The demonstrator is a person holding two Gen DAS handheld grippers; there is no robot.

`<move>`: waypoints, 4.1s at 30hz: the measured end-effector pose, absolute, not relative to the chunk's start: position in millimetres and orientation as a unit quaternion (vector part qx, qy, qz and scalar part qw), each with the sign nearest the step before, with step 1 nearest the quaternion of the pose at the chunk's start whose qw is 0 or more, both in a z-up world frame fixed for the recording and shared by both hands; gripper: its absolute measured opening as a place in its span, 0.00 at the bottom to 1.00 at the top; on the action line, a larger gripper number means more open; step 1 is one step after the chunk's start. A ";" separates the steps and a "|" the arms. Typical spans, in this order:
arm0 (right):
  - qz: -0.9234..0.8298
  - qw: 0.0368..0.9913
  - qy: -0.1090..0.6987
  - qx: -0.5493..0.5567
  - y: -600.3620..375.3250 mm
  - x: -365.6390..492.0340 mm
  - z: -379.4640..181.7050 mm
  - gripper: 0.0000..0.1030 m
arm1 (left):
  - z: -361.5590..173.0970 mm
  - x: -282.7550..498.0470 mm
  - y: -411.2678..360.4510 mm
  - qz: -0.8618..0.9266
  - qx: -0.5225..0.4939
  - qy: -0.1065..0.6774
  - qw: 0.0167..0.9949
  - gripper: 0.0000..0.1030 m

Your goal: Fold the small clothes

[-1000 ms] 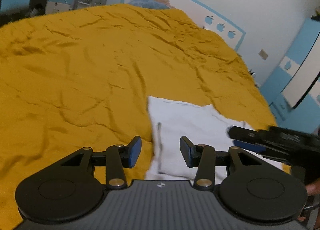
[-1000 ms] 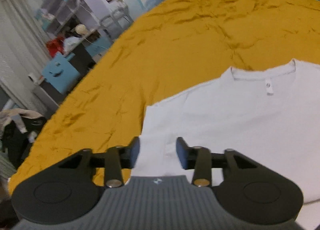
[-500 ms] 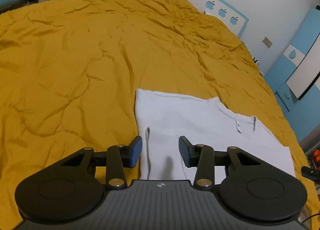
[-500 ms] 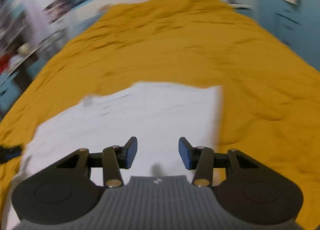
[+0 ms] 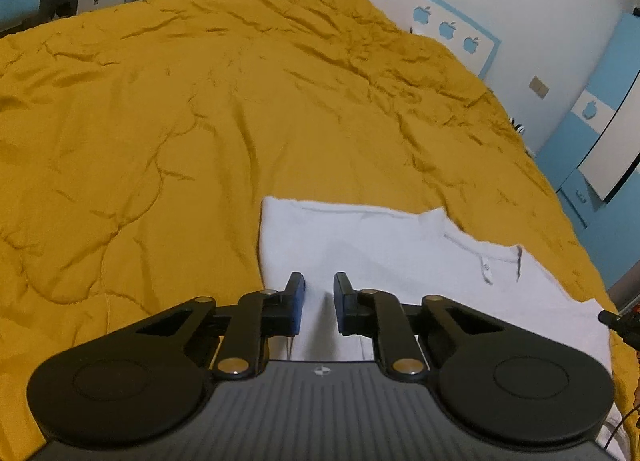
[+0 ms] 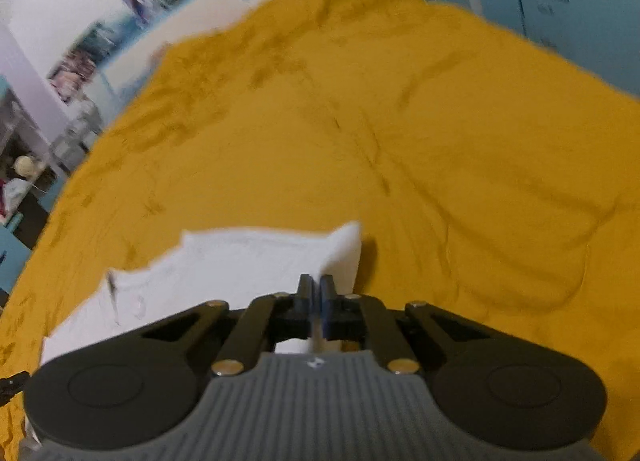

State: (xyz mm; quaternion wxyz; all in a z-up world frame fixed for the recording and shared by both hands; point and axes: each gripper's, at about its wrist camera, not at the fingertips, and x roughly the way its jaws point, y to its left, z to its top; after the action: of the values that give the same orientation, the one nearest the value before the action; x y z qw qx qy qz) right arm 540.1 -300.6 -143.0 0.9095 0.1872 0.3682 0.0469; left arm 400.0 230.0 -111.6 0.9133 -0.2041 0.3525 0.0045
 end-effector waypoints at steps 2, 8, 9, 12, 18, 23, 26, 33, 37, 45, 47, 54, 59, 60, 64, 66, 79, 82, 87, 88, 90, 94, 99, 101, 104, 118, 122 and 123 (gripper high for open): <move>0.023 0.906 0.384 0.175 -307.6 545.1 -149.9 0.00 | -112.1 403.0 228.5 -0.004 -0.207 0.354 0.912 0.17; 0.018 0.891 0.415 0.185 -318.2 546.8 -171.3 0.04 | -116.6 400.6 221.7 -0.009 -0.196 0.363 0.911 0.17; 0.017 0.891 0.412 0.188 -320.1 544.0 -166.1 0.05 | -115.5 398.7 221.9 -0.008 -0.197 0.363 0.911 0.17; 0.031 0.900 0.403 0.165 -316.7 524.6 -143.0 0.21 | -107.5 390.3 222.5 -0.017 -0.200 0.360 0.911 0.20; 0.083 0.899 0.420 0.091 -290.2 453.2 -109.3 0.22 | -99.5 369.6 206.1 -0.048 -0.167 0.368 0.913 0.21; 0.110 0.890 0.442 -0.003 -263.4 398.0 -119.7 0.36 | -107.9 358.4 188.2 -0.053 -0.135 0.385 0.911 0.21; 0.092 0.890 0.441 -0.066 -251.4 388.2 -133.2 0.41 | -115.4 355.1 185.8 -0.049 -0.140 0.393 0.907 0.21; 0.062 0.899 0.433 0.007 -290.6 385.3 -131.2 0.02 | -120.9 359.3 174.0 -0.044 -0.117 0.405 0.906 0.19; 0.056 0.878 0.468 0.085 -316.0 387.5 -157.8 0.00 | -134.2 366.2 161.5 -0.028 -0.063 0.427 0.902 0.16; 0.055 0.872 0.474 0.112 -329.2 371.8 -143.5 0.00 | -116.6 353.7 167.4 -0.030 -0.065 0.430 0.900 0.21; 0.060 0.872 0.473 0.111 -330.7 363.9 -133.4 0.01 | -107.2 343.0 168.8 -0.038 -0.064 0.426 0.902 0.22; 0.103 0.887 0.445 0.066 -318.4 327.5 -79.3 0.08 | -64.5 298.0 154.4 -0.089 -0.011 0.418 0.904 0.30; 0.150 0.894 0.423 0.004 -297.9 286.6 -38.6 0.19 | -37.0 252.7 134.2 -0.140 0.042 0.403 0.904 0.34; 0.161 0.893 0.420 -0.011 -292.8 276.1 -32.3 0.20 | -34.5 242.0 130.1 -0.151 0.054 0.400 0.902 0.35; 0.200 0.886 0.414 -0.066 -275.6 236.2 -18.1 0.22 | -34.6 201.0 117.1 -0.188 0.099 0.400 0.892 0.36; 0.218 0.879 0.414 -0.090 -269.7 217.3 -16.5 0.26 | -37.1 183.1 112.6 -0.202 0.125 0.402 0.884 0.38; 0.291 0.813 0.445 -0.237 -244.3 101.1 -46.0 0.43 | -62.4 80.1 102.2 -0.279 0.259 0.426 0.821 0.57; 0.300 0.799 0.445 -0.273 -240.4 82.7 -58.9 0.46 | -75.7 59.1 95.0 -0.281 0.294 0.427 0.808 0.60; 0.301 0.779 0.431 -0.341 -231.5 65.0 -80.7 0.66 | -103.4 35.5 81.7 -0.245 0.379 0.403 0.796 0.60; 0.301 0.774 0.430 -0.353 -229.9 61.0 -84.5 0.66 | -108.9 31.4 77.7 -0.239 0.401 0.398 0.790 0.60; 0.303 0.767 0.426 -0.373 -228.6 57.2 -90.6 0.66 | -118.8 23.6 71.4 -0.231 0.444 0.382 0.777 0.65; 0.307 0.759 0.422 -0.389 -229.5 55.9 -99.0 0.67 | -134.0 16.3 70.1 -0.222 0.486 0.360 0.765 0.74; 0.304 0.747 0.414 -0.422 -229.3 49.7 -117.5 0.67 | -149.4 19.8 74.1 -0.192 0.493 0.347 0.774 0.71; 0.306 0.734 0.402 -0.455 -225.7 43.7 -126.3 0.67 | -145.2 22.1 76.6 -0.184 0.461 0.347 0.796 0.60; 0.305 0.722 0.386 -0.487 -224.4 38.0 -131.1 0.61 | -136.3 23.3 79.6 -0.180 0.435 0.347 0.811 0.42; 0.278 0.774 0.313 -0.475 -236.0 39.4 -42.5 0.00 | -43.2 32.4 91.6 -0.153 0.328 0.302 0.882 0.05; 0.242 0.810 0.265 -0.464 -238.1 60.0 -0.3 0.00 | -10.8 53.7 92.2 -0.132 0.322 0.268 0.898 0.05; 0.234 0.817 0.250 -0.464 -237.7 66.5 8.5 0.00 | -3.6 60.5 91.5 -0.127 0.322 0.260 0.901 0.05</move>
State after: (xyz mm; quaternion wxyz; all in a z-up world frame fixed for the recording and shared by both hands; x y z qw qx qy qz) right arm 66.4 -237.7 8.5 0.8167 -0.4641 0.2504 0.2342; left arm 60.5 91.5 -3.6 0.9014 0.3219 0.2601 -0.1272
